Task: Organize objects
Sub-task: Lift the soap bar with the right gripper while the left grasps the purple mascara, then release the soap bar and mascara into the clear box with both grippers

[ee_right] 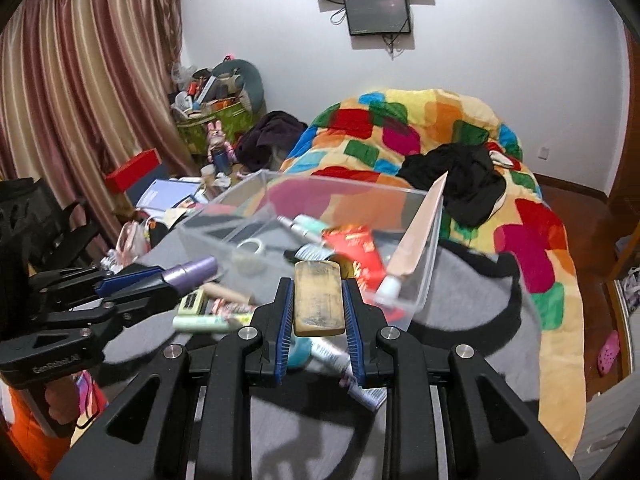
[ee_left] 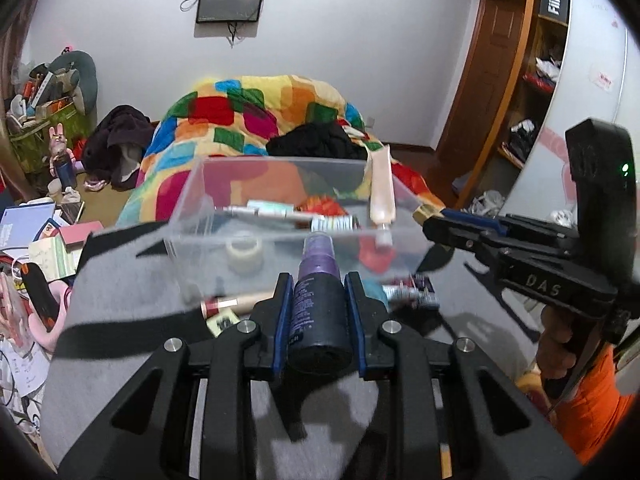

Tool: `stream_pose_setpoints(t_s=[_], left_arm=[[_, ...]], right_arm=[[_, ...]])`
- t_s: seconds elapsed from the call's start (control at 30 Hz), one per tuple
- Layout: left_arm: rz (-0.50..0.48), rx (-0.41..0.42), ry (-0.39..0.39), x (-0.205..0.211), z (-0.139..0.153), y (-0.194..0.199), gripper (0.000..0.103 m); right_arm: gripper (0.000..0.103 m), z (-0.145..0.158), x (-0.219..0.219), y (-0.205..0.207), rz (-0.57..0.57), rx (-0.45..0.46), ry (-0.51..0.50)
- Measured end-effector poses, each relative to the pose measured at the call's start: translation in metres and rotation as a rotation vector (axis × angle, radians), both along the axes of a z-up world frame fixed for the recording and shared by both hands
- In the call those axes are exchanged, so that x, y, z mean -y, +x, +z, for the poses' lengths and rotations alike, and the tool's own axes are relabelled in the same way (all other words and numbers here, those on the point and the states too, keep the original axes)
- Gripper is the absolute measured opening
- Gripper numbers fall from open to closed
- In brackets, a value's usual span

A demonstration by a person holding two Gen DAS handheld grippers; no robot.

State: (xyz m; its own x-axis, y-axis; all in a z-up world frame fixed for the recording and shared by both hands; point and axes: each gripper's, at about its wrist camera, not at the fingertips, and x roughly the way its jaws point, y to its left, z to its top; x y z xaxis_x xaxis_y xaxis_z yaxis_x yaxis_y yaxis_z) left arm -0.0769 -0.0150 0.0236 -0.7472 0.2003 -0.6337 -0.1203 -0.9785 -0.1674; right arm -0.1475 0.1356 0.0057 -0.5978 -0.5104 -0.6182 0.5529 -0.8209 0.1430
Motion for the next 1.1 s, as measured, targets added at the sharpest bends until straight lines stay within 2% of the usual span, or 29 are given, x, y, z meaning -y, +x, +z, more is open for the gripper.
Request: stream_pose_setpoints(t_s=[0.27,0.43,0.7,0.93,1.1], left_arm=[[0.03,-0.012,-0.033,0.004,0.009,-0.031,0.025],[0.039,0.023,-0.016,0.008,0.005,-0.056,0.025],[0.059,0.089,-0.02,0.009,-0.013,-0.088,0.025],[0.049,0.121,-0.01,0.009,-0.022,-0.098,0.025],[0.042,0.107,-0.009,0.01,-0.019,-0.093,0.026]], right_arm=[[0.022,-0.002,0.008,-0.027,-0.041,0.009,0.015],[0.022,-0.008,0.012,-0.045,-0.066,0.024,0.04],[0.022,-0.03,0.018,-0.069,-0.088,0.095,0.1],[0.022,-0.034,0.019,-0.073,-0.08,0.121,0.112],[0.022,-0.031,0.017,-0.069,-0.071,0.11,0.107]])
